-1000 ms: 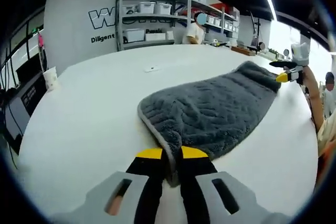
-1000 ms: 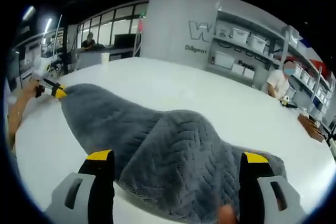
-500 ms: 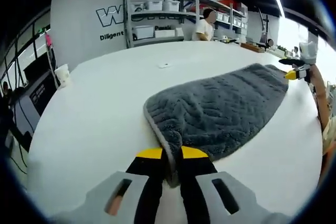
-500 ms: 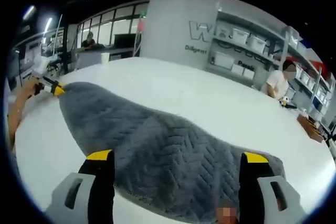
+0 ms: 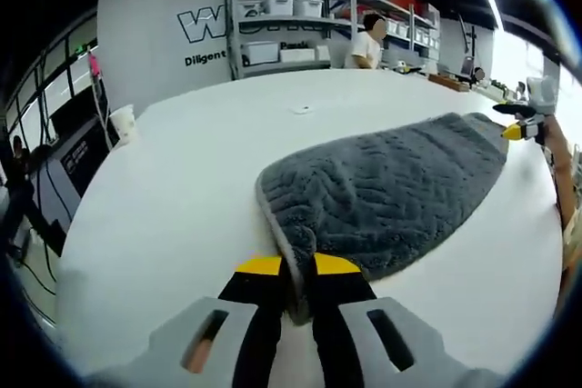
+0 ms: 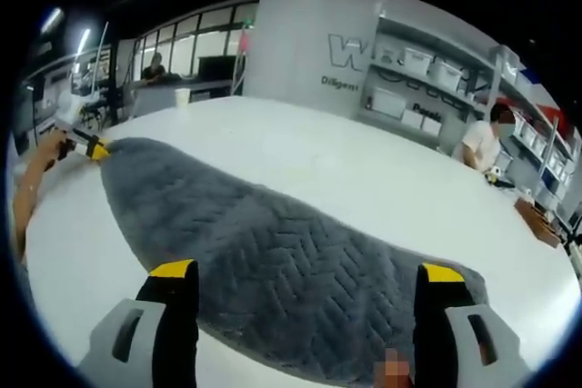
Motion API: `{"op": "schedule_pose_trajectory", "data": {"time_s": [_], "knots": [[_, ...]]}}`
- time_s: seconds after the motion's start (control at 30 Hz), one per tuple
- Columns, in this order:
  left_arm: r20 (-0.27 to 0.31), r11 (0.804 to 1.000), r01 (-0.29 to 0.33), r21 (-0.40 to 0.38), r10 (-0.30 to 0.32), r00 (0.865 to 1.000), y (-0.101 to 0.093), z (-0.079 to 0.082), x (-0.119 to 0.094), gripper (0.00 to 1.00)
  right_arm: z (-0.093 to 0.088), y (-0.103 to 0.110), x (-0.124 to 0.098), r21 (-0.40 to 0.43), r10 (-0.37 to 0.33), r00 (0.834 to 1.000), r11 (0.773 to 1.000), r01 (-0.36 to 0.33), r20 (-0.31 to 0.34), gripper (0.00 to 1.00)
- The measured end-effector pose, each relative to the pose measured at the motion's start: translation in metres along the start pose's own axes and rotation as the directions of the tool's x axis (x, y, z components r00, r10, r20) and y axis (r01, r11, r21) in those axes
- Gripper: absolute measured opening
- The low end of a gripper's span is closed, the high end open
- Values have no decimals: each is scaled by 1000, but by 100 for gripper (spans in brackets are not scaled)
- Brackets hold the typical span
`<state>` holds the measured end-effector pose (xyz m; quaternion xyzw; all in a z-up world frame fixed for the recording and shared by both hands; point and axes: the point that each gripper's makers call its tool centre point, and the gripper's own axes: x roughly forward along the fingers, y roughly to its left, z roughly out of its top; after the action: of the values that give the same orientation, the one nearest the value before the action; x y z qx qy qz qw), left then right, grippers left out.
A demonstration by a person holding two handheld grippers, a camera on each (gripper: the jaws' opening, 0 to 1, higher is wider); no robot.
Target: Open the folded towel by lifting each exposed corner and separating the folded layers until the towel lies flat within the target outline without major curled edges
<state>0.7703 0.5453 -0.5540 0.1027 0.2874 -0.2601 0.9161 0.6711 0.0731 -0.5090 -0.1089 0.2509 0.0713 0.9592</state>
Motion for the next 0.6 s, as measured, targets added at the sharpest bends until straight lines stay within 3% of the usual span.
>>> {"op": "schedule_pose_trajectory", "data": {"time_s": [0.6], "knots": [[-19,994,-106,-29,106,994,33,-8,-15,9,-1,1,1,2,6,1000,1000,-6,-6,99]]}}
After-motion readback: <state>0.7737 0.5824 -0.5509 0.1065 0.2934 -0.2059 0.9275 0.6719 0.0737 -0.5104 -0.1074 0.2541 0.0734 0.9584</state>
